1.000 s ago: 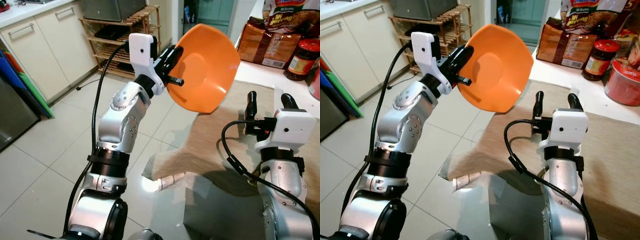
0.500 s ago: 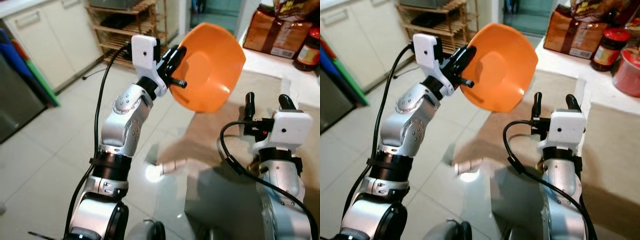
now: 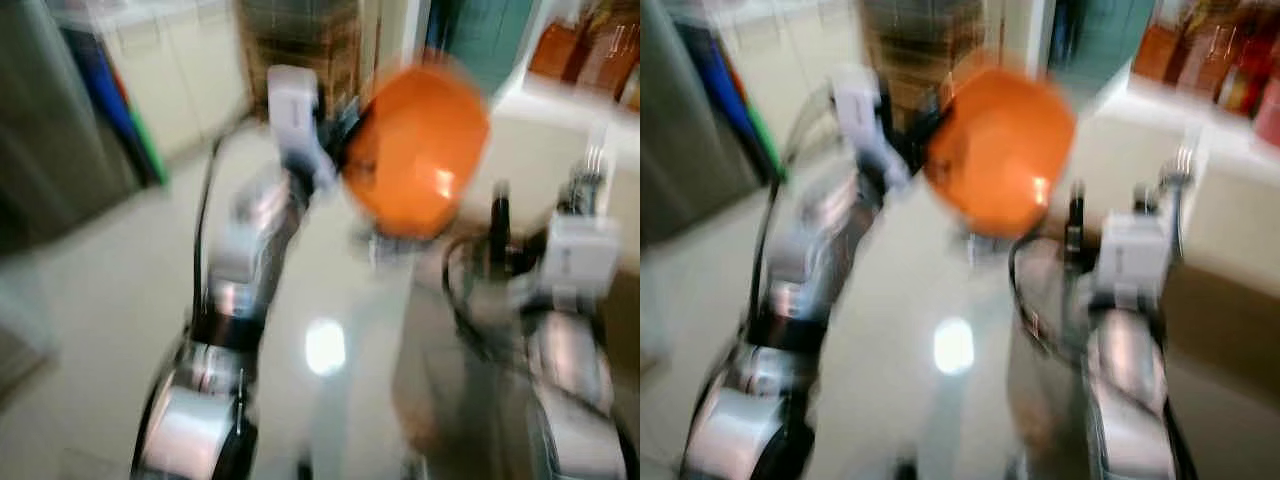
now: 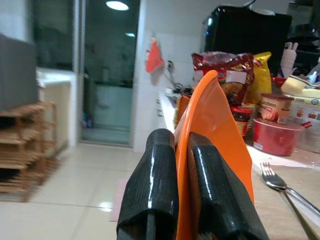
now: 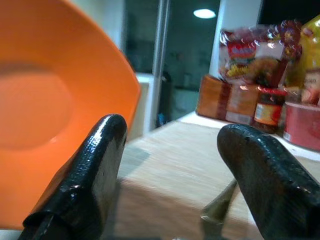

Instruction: Setting the table

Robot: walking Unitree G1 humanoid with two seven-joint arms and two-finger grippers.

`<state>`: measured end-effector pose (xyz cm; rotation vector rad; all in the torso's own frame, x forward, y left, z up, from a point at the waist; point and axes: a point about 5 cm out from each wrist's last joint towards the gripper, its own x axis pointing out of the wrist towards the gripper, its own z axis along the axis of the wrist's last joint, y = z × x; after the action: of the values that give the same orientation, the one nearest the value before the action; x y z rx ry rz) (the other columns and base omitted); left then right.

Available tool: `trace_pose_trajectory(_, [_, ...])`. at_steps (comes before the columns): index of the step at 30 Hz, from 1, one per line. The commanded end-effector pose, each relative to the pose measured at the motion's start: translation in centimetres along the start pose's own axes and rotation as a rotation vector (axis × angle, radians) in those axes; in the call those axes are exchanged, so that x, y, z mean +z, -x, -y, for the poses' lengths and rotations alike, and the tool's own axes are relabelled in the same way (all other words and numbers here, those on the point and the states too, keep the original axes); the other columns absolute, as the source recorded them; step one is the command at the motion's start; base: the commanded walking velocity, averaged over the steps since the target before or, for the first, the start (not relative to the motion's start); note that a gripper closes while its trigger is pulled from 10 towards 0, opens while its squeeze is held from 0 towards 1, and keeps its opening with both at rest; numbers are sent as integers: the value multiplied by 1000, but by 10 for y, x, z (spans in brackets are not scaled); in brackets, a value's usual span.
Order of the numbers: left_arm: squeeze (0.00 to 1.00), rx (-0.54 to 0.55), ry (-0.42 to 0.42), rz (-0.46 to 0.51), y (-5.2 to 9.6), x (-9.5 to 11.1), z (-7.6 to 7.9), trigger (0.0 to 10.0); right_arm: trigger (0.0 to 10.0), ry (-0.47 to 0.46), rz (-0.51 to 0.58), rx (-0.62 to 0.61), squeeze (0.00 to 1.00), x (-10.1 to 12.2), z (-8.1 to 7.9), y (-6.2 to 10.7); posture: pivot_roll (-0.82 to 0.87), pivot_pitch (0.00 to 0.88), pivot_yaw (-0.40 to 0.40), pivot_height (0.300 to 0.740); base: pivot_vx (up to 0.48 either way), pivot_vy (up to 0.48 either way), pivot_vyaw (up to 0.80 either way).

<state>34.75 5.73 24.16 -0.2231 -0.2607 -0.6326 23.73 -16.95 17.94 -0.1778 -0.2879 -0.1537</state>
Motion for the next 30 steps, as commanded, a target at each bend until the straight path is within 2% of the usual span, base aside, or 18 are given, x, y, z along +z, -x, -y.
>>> trace_pose_trajectory(1, [0, -20, -16, 57, -4, 12, 5, 0, 10000, 3, 2, -3, 0, 1, 3, -1, -87, 0, 95, 723, 0, 0, 0])
trace_pose_trajectory(6, [0, -27, -19, 55, -4, 11, 6, 0, 10000, 8, -4, -6, 0, 0, 3, -1, -88, 0, 94, 723, 0, 0, 0])
trace_pose_trajectory(17, [0, -49, -31, 34, -1, 5, 8, 0, 10000, -3, -41, -1, 0, -6, 3, -1, -85, 0, 92, 723, 0, 0, -716])
trace_pose_trajectory(23, [0, -59, -29, 46, 0, 7, 10, 0, 10000, 13, -15, 12, 0, -4, 2, 0, -82, 0, 92, 723, 0, 0, -565])
trace_pose_trajectory(30, [0, -80, 11, 74, 3, 9, 16, 0, 10000, 10, -27, 9, 0, -6, 2, 0, -82, 0, 90, 723, 0, -464, 0])
